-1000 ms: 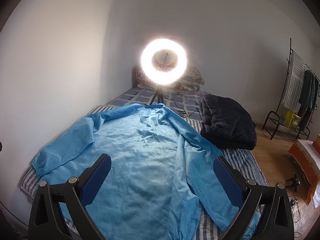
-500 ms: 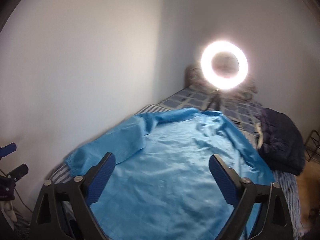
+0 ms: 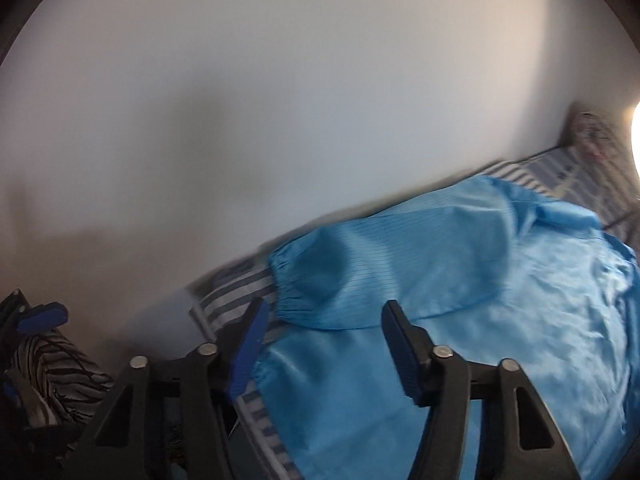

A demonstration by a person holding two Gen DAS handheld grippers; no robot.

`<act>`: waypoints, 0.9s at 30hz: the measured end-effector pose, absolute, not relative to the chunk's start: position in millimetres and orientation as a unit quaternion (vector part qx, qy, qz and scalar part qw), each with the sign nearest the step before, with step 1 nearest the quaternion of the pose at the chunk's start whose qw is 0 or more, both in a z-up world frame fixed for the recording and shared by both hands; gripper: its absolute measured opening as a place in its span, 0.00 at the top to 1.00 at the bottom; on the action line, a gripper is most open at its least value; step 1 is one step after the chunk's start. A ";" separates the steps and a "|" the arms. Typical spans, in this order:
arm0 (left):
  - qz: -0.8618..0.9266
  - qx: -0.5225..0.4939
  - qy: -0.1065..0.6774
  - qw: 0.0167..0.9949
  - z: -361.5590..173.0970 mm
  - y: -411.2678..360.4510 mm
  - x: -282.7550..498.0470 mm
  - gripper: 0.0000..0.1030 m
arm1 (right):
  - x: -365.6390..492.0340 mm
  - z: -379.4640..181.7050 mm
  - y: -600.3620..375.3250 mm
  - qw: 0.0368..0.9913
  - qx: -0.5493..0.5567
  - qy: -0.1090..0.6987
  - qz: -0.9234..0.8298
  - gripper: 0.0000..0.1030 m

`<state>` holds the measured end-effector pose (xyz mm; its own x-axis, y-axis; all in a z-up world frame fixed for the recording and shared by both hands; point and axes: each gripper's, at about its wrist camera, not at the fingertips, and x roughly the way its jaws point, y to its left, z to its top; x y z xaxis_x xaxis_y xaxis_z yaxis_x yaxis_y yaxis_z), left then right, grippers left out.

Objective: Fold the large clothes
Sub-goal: 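Move the right tool to the jacket sleeve cuff and close on it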

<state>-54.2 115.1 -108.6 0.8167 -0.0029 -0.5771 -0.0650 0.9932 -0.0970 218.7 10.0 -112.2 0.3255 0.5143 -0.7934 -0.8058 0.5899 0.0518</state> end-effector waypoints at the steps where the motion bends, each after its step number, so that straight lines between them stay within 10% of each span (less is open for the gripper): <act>1: 0.018 -0.060 0.305 0.950 -109.5 118.1 -55.2 0.19 | 216.9 -120.2 20.9 0.784 -0.186 0.414 0.424 0.49; 17: 0.026 -0.089 0.307 0.947 -107.9 138.2 -55.2 0.19 | 232.2 -252.3 108.9 0.716 -0.274 0.484 0.422 0.53; 23: 0.031 -0.084 0.308 0.947 -106.5 138.1 -53.9 0.19 | 234.6 -273.1 116.1 0.722 -0.264 0.486 0.417 0.88; 27: 0.031 -0.072 0.304 0.950 -102.7 137.1 -52.6 0.19 | 239.3 -264.7 105.2 0.733 -0.220 0.487 0.421 0.93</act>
<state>-52.6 137.1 -102.7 0.8136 0.0150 -0.5813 -0.1027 0.9877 -0.1182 239.3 105.2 -264.7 0.1716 0.4038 -0.8986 -0.8316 0.5484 0.0876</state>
